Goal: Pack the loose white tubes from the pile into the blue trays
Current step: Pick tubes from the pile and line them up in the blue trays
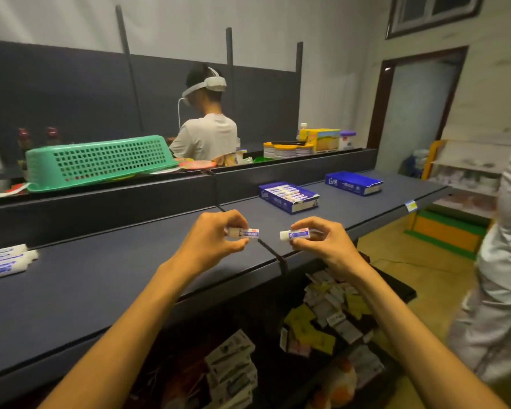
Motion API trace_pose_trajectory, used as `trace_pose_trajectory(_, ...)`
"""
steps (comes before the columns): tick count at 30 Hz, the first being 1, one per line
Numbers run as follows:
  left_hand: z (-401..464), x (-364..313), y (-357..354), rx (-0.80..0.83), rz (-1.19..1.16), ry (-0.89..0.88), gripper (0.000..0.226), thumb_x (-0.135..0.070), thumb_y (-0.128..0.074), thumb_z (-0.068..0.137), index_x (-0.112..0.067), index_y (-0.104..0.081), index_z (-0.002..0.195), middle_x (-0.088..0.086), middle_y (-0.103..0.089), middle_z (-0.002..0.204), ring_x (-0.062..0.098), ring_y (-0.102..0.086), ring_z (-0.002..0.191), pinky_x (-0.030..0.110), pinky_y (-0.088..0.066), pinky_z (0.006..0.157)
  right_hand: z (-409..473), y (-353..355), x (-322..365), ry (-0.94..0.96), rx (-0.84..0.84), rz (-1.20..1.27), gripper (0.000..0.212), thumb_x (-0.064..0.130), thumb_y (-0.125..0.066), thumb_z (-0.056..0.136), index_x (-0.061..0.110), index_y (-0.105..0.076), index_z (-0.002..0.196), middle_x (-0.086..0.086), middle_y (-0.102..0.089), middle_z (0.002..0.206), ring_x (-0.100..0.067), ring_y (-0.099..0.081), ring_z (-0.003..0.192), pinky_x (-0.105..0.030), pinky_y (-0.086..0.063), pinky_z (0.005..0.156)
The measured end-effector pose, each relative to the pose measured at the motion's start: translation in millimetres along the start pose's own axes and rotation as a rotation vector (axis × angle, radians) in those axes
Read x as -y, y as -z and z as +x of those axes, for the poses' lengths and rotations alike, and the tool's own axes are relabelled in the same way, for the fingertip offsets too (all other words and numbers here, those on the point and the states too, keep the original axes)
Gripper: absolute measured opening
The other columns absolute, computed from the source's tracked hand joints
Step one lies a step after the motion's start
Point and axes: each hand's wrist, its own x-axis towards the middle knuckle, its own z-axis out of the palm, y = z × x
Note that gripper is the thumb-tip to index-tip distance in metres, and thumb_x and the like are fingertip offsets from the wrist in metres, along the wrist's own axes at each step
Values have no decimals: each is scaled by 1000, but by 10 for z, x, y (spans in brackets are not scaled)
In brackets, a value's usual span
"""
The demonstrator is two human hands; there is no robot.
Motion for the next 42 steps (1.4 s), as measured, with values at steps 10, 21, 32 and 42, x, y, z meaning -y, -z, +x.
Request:
trace_pose_trajectory(10, 1209, 128, -1009, -5, 4, 28, 22, -20, -79, 74, -21, -67, 93, -6, -70, 89, 8, -65, 79, 35, -56, 71, 910, 1015, -654, 65, -18, -309, 24, 12, -76, 80, 19, -68, 102, 7, -70, 98, 1, -65, 87, -14, -53, 75)
trace_pose_trajectory(21, 2123, 314, -1505, -42, 142, 161, 26, -25, -81, 75, -23, -65, 96, -3, -67, 101, 14, -62, 92, 40, -56, 75, 2048, 1703, -1146, 211, 43, -531, 26, 8, -71, 83, 17, -68, 108, 2, -69, 106, -5, -61, 94, -4, -46, 73)
trace_pose_trajectory(32, 2525, 343, -1839, -76, 386, 435, 23, -30, -76, 80, -23, -66, 99, -6, -61, 99, 11, -53, 93, 37, -53, 81, 3053, 1904, -1601, 386, 241, -572, 25, 12, -70, 86, 17, -68, 110, 1, -63, 111, -8, -48, 102, -16, -37, 80)
trace_pose_trajectory(42, 2690, 316, -1987, -77, 438, 608, 21, -31, -76, 79, -24, -67, 97, -7, -66, 101, 11, -59, 91, 38, -55, 80, 3553, 1674, -1761, 450, 494, -469, 29, 24, -73, 84, 23, -63, 111, 2, -63, 115, -10, -57, 104, -30, -54, 86)
